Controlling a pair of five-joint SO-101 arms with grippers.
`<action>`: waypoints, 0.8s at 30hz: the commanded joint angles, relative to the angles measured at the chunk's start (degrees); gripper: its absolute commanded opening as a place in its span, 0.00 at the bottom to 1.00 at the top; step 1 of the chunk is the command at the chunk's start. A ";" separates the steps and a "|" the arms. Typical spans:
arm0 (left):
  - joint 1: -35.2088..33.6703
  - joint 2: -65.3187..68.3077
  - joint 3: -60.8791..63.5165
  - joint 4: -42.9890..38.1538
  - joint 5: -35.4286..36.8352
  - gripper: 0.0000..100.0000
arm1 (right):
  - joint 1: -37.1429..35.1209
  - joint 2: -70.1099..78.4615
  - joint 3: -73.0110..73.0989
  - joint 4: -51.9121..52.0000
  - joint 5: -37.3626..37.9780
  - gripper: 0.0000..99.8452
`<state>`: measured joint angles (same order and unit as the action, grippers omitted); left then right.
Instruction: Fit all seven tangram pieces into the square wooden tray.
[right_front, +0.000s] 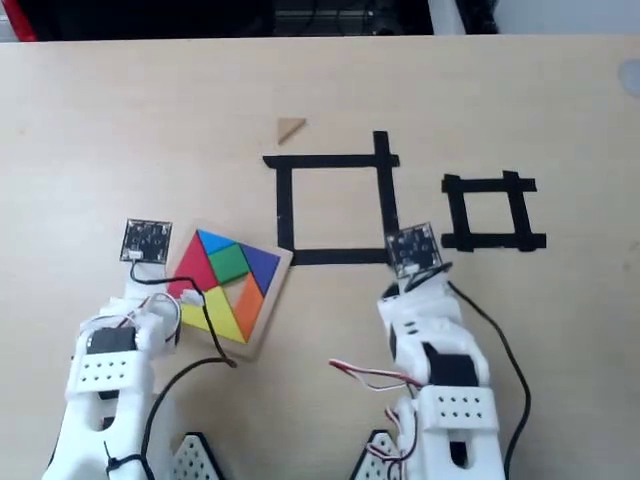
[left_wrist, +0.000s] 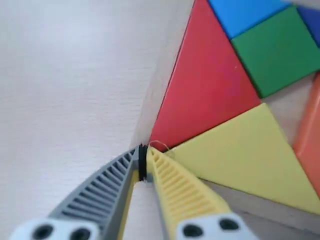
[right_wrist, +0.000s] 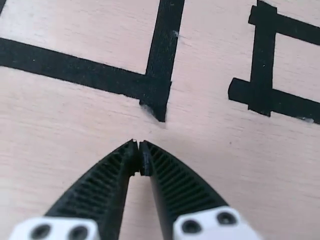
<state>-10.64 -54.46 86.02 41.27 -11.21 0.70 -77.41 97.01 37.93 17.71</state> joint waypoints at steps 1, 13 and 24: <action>-0.48 0.18 -0.22 0.62 -0.53 0.03 | -0.70 -3.12 0.04 3.87 0.26 0.01; 0.75 0.18 -0.13 0.88 -0.53 0.03 | -0.62 -11.47 0.04 16.53 0.26 0.01; 1.63 0.18 0.04 0.88 -0.53 0.03 | -0.53 -21.58 0.04 31.91 0.35 0.01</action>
<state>-9.85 -54.46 86.02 41.45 -11.47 0.70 -95.87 97.01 65.89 17.80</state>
